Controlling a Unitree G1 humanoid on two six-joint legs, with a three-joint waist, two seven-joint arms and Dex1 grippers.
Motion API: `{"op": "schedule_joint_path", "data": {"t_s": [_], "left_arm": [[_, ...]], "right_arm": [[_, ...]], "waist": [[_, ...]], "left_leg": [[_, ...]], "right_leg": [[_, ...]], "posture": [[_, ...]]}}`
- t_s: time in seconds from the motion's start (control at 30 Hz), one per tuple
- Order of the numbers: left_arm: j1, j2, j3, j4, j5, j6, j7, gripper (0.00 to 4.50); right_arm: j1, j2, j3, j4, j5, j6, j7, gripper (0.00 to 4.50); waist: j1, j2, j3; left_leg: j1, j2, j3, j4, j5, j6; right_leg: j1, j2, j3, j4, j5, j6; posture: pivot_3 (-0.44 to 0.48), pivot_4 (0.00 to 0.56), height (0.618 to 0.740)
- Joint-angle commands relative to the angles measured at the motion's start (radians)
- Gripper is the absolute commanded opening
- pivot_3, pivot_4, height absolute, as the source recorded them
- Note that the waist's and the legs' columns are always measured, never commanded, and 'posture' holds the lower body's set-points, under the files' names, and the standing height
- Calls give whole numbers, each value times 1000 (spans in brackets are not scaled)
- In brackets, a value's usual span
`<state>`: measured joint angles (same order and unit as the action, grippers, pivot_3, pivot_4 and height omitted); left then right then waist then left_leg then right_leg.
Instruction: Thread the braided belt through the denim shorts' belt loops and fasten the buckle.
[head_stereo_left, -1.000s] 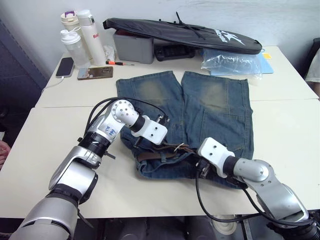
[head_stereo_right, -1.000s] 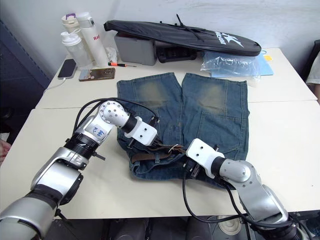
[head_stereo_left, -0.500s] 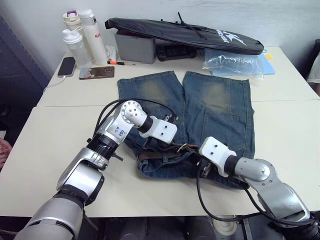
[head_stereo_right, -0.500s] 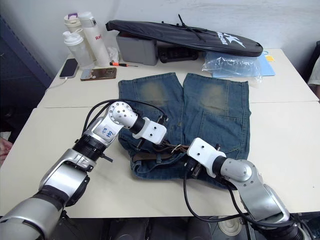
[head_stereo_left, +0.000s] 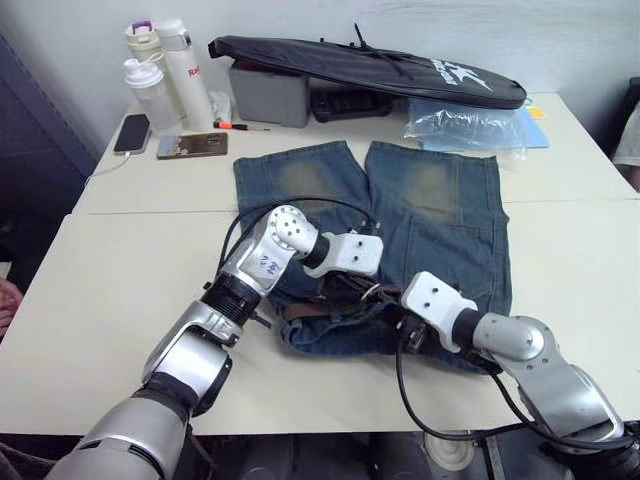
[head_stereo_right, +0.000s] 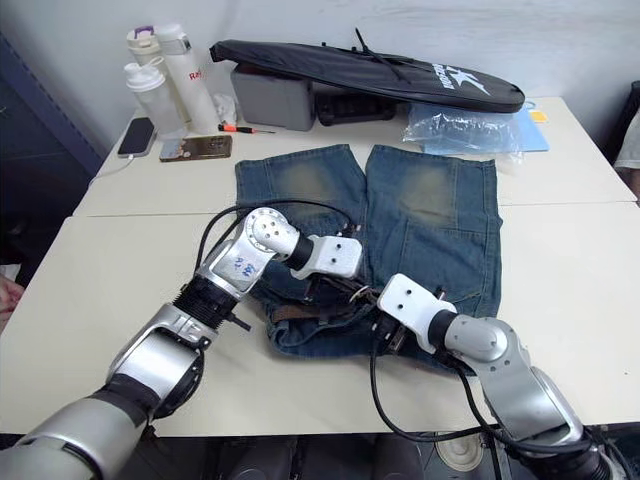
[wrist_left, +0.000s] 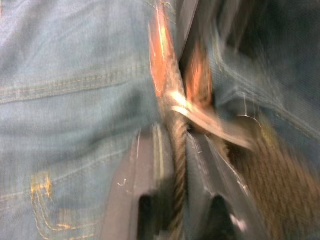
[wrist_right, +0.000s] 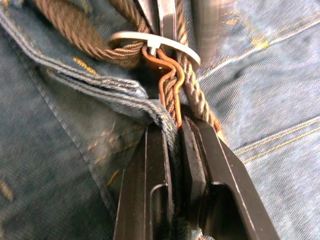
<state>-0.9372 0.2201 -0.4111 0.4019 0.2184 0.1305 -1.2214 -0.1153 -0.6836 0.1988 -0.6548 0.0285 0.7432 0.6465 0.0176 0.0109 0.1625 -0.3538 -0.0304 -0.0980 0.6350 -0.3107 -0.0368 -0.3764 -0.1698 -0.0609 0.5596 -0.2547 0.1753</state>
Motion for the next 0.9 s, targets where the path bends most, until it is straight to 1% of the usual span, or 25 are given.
{"op": "schedule_joint_path", "data": {"t_s": [0.03, 0.07, 0.2, 0.33, 0.47, 0.6, 0.67, 0.73, 0.83, 0.87, 0.9], "left_arm": [[13, -37, -5, -146, -111, 49, -61, 2587], [16, -28, 2, -158, -110, 59, -61, 2879], [20, 26, 29, -204, -125, 108, -86, 4483], [13, 67, 82, -266, -218, 230, -151, 4483], [-25, 94, 148, -292, -333, 363, -158, 4483], [-47, 121, 179, -312, -409, 461, -153, 4483], [-39, 150, 177, -337, -427, 501, -155, 4483], [-13, 192, 154, -364, -419, 503, -159, 4483], [29, 238, 133, -397, -417, 516, -145, 4483], [43, 251, 129, -411, -418, 522, -143, 4483], [58, 263, 124, -428, -419, 528, -138, 4500]], "right_arm": [[-20, 15, 17, -36, 16, -27, 5, 0], [-20, 14, 15, -36, 16, -27, 8, 0], [-20, 8, 11, -37, 18, -25, 17, 0], [-20, 1, 2, -35, 22, -25, 24, 0], [-25, -4, -5, -29, 24, -25, 26, 0], [-26, -9, -8, -32, 27, -21, 29, 0], [-27, -33, -15, -44, 29, -13, 45, 0], [-38, -56, -38, -63, 47, 8, 64, 0], [-59, -84, -81, -107, 126, 76, 113, 0], [-70, -78, -94, -113, 144, 90, 115, 0], [-84, -57, -111, -118, 181, 115, 117, 775]], "waist": [[-2, 0, 0], [-1, 0, 0], [1, 0, 0], [3, 0, 0], [3, 0, 0], [3, 0, 0], [3, 0, 0], [2, 0, 0], [3, 0, 0], [4, 0, 0], [4, 0, 0]], "left_leg": [[0, 0, 0, -1, 0, 0], [1, 0, 0, -1, 0, 0], [0, 0, 0, -1, 0, 0], [0, 0, 0, -1, 0, 0], [0, 1, 0, 0, 0, 0], [1, 1, 0, 0, 0, 0], [0, 1, 0, 0, 0, 0], [0, 1, 0, 0, 0, 0], [1, 1, 0, -1, 0, 0], [1, 1, 0, -1, 0, 0], [1, 1, 0, -1, 0, 0]], "right_leg": [[0, 0, 0, 0, 0, 0], [0, 0, 0, 0, 0, 0], [0, 0, 0, 0, 0, 0], [0, 0, 0, 0, 0, 0], [0, 0, 0, 0, 0, -1], [0, 1, 0, 0, 0, -1], [0, 1, 0, 0, 0, -1], [0, 1, 0, 0, 0, -1], [0, 1, 0, 0, 0, -1], [0, 1, 0, 0, 0, -1], [0, 1, 0, 0, 0, -1]], "posture": [[0, 150, 740], [0, 150, 740], [0, 150, 740], [0, 150, 740], [0, 150, 740], [0, 150, 740], [0, 150, 740], [0, 150, 740], [0, 150, 740], [0, 150, 740], [0, 150, 740]]}}
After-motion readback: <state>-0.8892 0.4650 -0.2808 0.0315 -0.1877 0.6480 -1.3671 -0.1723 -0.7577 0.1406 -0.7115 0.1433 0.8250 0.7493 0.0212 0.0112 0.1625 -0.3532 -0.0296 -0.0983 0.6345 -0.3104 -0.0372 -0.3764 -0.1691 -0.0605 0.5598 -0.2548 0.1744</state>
